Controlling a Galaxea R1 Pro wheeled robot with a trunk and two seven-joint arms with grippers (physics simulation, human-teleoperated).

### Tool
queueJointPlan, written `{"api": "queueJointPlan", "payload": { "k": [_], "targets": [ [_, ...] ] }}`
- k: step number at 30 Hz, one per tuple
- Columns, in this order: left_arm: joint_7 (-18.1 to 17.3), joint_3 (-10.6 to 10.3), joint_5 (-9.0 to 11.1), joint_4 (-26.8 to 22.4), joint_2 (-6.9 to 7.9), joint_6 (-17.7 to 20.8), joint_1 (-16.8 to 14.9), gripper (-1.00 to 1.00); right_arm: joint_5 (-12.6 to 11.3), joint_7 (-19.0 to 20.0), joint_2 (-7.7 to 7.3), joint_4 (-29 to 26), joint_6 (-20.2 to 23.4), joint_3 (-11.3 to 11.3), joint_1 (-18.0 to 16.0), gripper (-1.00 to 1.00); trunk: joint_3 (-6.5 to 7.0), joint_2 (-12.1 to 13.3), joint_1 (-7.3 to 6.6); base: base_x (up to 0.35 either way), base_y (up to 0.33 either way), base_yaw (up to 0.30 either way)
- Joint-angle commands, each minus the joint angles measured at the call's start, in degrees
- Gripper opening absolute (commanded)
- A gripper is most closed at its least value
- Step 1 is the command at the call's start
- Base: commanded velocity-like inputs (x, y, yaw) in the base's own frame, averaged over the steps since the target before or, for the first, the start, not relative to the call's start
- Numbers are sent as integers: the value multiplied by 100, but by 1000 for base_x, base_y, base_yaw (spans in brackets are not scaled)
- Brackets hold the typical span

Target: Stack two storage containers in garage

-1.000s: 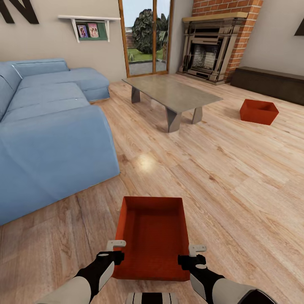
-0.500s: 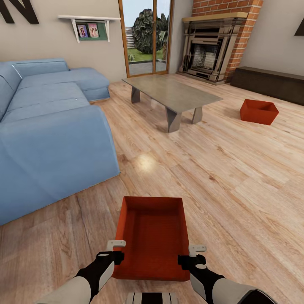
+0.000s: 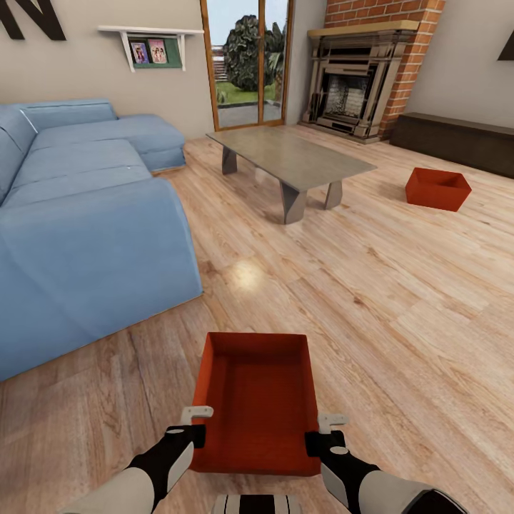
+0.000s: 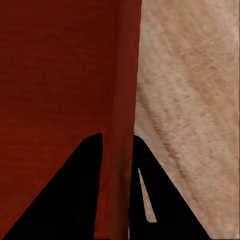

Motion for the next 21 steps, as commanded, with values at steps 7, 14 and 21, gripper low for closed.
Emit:
{"api": "queueJointPlan", "payload": {
  "k": [7,14,21],
  "targets": [
    [56,15,-103,-12,7,-210,0,-100,-137,-45,-2,15,-49,3,-3,-100,-4,-1,-1,0,0,0],
    [83,16,-103,-9,-1,-241,0,-100,-151,-45,-2,15,-49,0,-3,-100,-4,-1,-1,0,0,0],
    [85,16,-101,-9,1,-239,0,-100,-159,-45,-2,15,-99,-1,-3,-100,-4,-1,-1,0,0,0]
  ]
}}
